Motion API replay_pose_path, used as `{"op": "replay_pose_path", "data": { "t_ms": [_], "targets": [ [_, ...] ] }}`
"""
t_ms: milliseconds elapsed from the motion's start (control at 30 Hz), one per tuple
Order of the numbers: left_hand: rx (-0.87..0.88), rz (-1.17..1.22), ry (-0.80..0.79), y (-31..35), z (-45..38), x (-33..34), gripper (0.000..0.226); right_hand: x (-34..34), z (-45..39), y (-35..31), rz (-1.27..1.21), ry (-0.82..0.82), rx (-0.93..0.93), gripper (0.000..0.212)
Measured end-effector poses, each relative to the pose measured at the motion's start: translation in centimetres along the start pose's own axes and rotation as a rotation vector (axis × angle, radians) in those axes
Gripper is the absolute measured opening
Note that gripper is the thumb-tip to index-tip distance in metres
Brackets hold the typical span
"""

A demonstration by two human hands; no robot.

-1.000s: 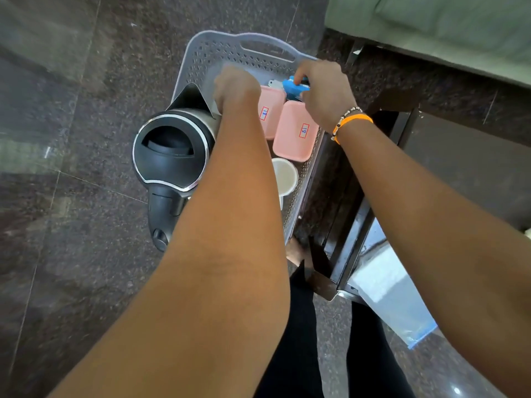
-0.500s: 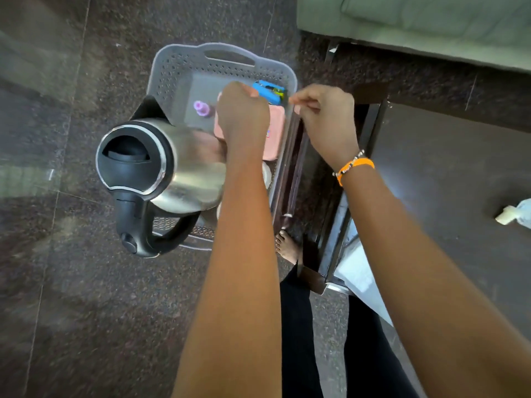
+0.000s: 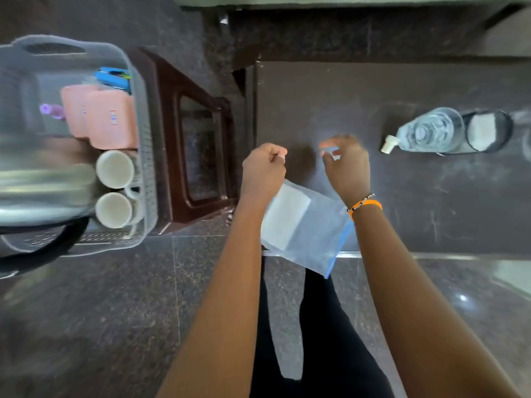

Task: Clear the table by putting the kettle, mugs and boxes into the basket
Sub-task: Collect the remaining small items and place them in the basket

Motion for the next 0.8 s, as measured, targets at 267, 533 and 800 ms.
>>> {"op": "replay_pose_path", "data": {
  "t_ms": [267, 533, 800],
  "targets": [
    [0.021, -0.134, -0.16, 0.2, 3.9, 8.6, 0.027, -2.2, -4.2, 11.4, 0.339, -0.187, 0.113, 0.055],
    [0.025, -0.19, -0.2, 0.2, 4.3, 12.2, 0.028, -1.6, -6.2, 14.0, 0.452, -0.283, -0.037, 0.047],
    [-0.065, -0.183, -0.098, -1.9, 3.6, 9.9, 0.027, 0.9, -2.8, 12.9, 0.455, -0.342, -0.149, 0.023]
  ]
}}
Point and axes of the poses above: each hand's wrist, its own z-axis away from the middle knuckle, its own x-axis out of the palm, y = z × x, the point moved 8 cm from there along -z, towards the middle knuckle, and after that the axes turned 12 degrees about y, right-handed, at the moved point
